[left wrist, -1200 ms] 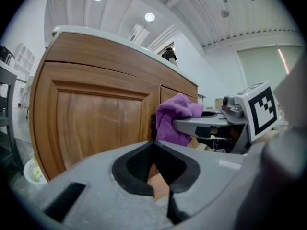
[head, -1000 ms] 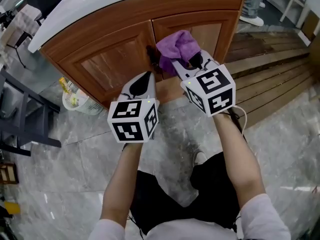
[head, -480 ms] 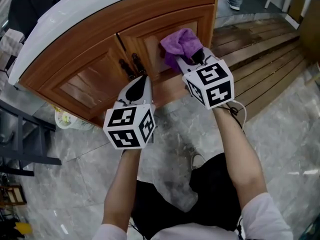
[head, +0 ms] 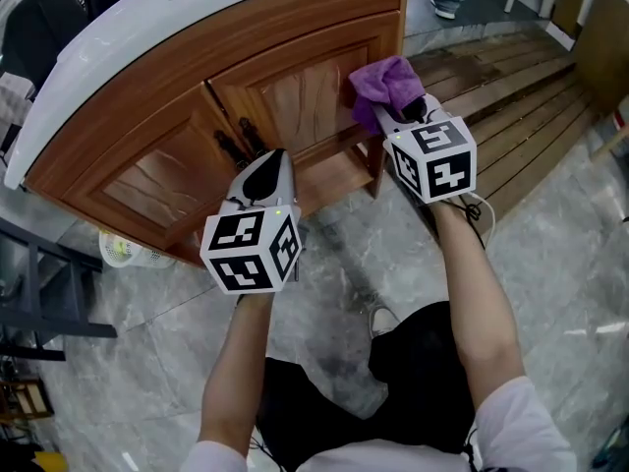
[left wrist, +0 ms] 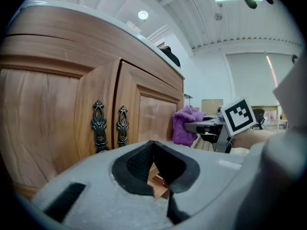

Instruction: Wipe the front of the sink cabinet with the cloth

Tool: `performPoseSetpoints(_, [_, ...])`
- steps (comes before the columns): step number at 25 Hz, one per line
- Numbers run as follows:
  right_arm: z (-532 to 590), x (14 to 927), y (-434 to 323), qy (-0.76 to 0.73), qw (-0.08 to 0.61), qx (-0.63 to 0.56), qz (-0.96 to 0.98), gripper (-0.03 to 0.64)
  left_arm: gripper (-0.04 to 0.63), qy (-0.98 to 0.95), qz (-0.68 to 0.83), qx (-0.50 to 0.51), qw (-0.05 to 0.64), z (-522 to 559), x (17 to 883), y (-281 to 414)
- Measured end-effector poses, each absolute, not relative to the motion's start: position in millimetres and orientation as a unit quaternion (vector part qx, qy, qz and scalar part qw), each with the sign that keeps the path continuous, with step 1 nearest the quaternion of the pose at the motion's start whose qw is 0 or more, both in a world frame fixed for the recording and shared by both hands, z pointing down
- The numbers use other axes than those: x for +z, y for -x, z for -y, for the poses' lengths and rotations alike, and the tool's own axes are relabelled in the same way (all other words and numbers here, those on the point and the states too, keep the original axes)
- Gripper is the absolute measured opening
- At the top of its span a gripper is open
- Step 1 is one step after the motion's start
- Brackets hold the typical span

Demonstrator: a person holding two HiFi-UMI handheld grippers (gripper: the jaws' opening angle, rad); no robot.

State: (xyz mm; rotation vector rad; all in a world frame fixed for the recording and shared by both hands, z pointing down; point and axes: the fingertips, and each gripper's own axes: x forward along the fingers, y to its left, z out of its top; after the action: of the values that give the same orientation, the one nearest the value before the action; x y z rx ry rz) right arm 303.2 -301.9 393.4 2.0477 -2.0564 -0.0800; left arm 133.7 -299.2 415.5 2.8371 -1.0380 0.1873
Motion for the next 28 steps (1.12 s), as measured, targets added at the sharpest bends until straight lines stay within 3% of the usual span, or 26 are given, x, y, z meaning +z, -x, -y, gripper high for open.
performPoseSetpoints(5, [297, 394, -320, -0.715, 0.114, -0.018, 0.69, 0.067, 0.005, -0.937, 0.34, 0.057, 0.055, 297, 413, -134])
performPoseSetpoints(11, [288, 378, -283, -0.682, 0.116, -0.032, 0.722, 0.067, 0.005, -0.929, 0.364, 0.051, 0.051, 301, 408, -114])
performPoseSetpoints(20, [273, 333, -161, -0.583, 0.087, -0.079, 0.804, 0.067, 0.005, -0.908, 0.413, 0.046, 0.048, 303, 406, -53])
performPoseSetpoints(28, [273, 345, -47, -0.489, 0.095, -0.088, 0.863, 0.067, 0.005, -0.879, 0.473, 0.039, 0.051, 300, 409, 28])
